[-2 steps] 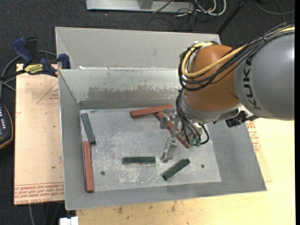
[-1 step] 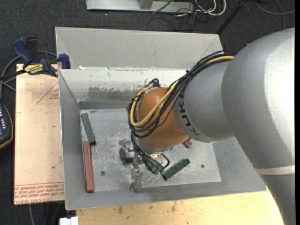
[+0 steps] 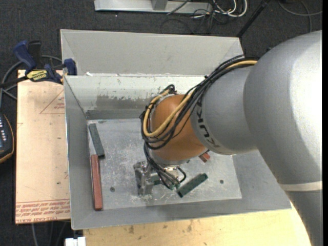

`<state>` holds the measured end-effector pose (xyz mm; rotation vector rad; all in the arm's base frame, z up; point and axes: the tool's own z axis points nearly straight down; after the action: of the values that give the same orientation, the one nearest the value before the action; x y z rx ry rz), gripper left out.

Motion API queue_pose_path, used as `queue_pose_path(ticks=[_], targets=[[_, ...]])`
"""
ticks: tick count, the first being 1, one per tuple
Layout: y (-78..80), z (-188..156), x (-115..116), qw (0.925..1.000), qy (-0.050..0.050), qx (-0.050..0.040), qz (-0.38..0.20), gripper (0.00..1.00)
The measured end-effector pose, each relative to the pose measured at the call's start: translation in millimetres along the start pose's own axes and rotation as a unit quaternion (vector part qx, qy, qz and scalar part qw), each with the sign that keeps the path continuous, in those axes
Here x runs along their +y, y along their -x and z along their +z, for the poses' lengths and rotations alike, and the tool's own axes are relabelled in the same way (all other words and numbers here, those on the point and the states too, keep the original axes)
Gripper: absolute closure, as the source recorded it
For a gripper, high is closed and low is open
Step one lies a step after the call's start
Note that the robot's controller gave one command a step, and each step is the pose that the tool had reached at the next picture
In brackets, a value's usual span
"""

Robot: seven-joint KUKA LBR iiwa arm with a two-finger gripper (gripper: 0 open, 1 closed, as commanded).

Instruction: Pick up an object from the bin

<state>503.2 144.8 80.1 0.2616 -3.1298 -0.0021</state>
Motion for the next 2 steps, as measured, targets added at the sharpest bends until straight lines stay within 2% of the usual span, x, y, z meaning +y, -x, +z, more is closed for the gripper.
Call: queue_pose_path(ticks=[1, 2], targets=[[-0.8, -186, 7, 0.9999, 0.001, -0.0061, 0.014, 1.0], [-14.7, -101, -15, 0.9982, -0.001, 0.0027, -0.06, 1.0]])
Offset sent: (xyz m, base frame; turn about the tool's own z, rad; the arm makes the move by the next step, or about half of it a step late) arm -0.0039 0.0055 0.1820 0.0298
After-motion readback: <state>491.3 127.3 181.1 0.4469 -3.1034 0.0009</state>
